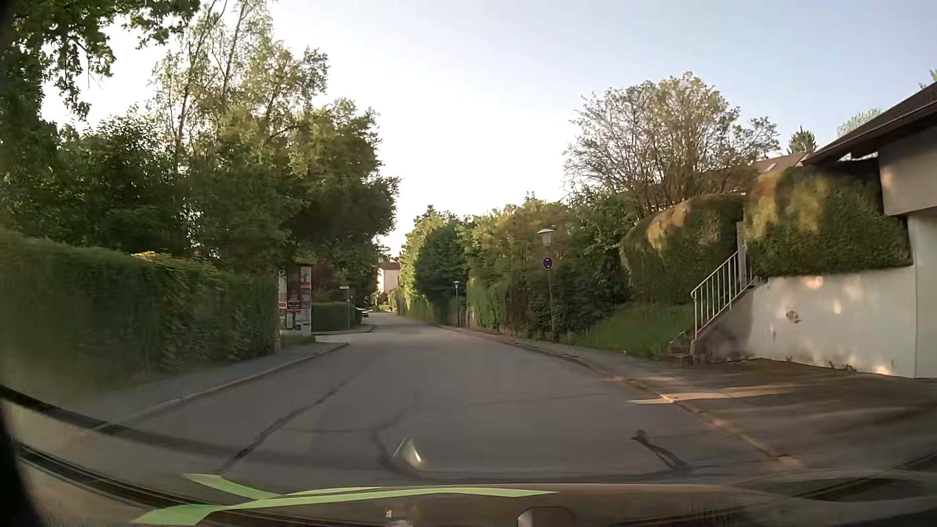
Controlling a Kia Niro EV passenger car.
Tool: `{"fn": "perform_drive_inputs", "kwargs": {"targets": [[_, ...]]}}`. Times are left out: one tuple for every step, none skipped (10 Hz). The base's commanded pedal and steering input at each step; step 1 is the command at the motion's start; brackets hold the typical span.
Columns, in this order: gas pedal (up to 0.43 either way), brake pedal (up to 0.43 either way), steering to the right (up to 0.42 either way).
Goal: Follow the waypoints while adhering to traffic rules and regulations
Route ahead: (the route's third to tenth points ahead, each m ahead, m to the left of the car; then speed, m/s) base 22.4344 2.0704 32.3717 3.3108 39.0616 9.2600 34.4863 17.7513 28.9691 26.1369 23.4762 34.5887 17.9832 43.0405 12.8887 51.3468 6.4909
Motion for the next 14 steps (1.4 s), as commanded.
{"fn": "perform_drive_inputs", "kwargs": {"targets": [[0.000,0.079,-0.020],[0.000,0.104,-0.024],[0.000,0.122,-0.033],[0.000,0.128,-0.039],[0.000,0.128,-0.039],[0.000,0.128,-0.039],[0.000,0.134,-0.037],[0.000,0.140,-0.030],[0.000,0.140,-0.024],[0.000,0.140,-0.017],[0.000,0.140,-0.016],[0.000,0.146,-0.017],[0.000,0.146,-0.020],[0.000,0.152,-0.020]]}}
